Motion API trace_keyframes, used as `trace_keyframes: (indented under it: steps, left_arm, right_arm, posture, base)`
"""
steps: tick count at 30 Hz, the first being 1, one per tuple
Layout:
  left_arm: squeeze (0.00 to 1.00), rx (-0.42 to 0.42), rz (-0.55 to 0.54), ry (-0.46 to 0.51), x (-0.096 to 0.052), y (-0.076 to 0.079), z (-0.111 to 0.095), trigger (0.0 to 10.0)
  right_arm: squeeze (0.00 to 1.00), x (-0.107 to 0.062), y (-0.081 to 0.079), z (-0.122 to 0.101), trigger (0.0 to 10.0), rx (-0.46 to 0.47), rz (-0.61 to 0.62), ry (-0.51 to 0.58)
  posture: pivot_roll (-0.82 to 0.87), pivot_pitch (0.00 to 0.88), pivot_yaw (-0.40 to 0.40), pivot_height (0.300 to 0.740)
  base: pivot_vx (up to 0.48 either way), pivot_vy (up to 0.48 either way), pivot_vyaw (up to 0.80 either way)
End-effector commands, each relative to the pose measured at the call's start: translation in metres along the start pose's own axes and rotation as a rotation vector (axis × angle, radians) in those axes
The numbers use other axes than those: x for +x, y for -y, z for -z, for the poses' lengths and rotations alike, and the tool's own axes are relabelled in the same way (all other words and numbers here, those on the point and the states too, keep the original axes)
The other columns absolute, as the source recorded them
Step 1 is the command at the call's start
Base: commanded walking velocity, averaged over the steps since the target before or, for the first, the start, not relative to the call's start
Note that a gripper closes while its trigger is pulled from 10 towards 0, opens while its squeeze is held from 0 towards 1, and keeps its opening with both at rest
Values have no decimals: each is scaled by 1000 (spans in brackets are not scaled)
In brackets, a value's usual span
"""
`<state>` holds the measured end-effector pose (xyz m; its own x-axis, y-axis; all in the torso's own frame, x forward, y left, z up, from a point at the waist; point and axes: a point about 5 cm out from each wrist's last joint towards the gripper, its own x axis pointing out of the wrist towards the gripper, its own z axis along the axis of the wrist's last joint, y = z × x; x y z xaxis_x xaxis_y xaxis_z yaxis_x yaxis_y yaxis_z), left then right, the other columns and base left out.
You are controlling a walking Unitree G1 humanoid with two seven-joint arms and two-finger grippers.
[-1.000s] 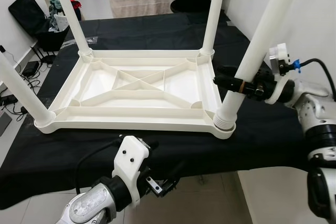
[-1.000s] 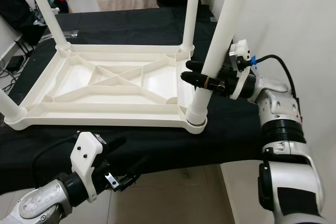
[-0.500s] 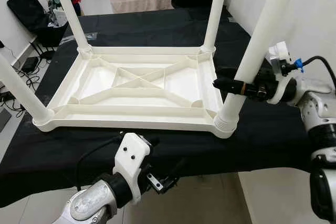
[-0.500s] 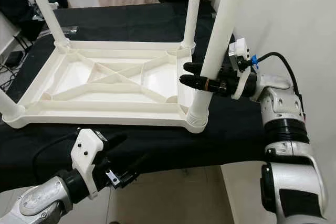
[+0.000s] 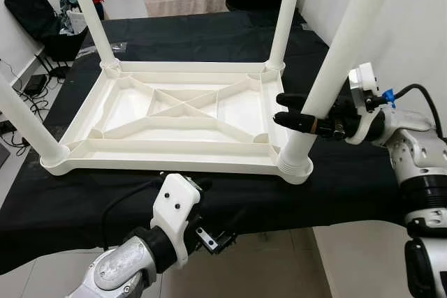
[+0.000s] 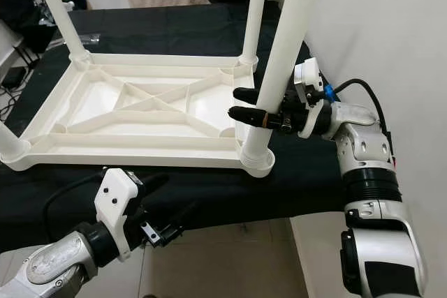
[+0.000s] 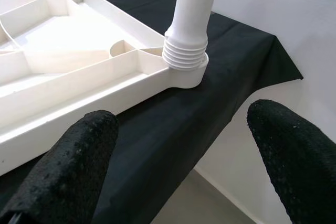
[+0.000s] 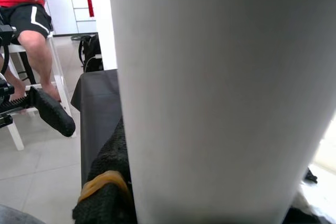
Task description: Building children table
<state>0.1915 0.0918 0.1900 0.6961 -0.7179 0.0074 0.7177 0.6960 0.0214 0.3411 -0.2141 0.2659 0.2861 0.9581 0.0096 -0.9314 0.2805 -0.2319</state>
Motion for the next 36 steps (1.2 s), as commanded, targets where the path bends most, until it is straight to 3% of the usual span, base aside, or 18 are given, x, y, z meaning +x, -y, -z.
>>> trace_keyframes:
  steps: [1, 11, 25, 36]
  left_arm:
    - [0, 1, -2, -29, -1, 0, 4, 10000]
    - [0, 3, -2, -28, 0, -1, 4, 10000]
    - [0, 7, -8, -37, -1, -3, 6, 10000]
    - [0, 14, -4, -32, -1, -2, 5, 10000]
  right_arm:
    - [0, 1, -3, 15, 10000, 52, -21, -68]
    - [0, -14, 10, 1, 10000, 19, 28, -91]
    - [0, -13, 0, -5, 10000, 21, -43, -25]
    - [0, -18, -1, 4, 10000, 48, -23, -49]
  posture:
    - [150, 214, 5, 740]
    - [142, 221, 5, 740]
    - [144, 206, 10, 740]
    - [148, 194, 8, 740]
  base:
    - [0, 0, 0]
    - [0, 0, 0]
    - [0, 0, 0]
    - [0, 0, 0]
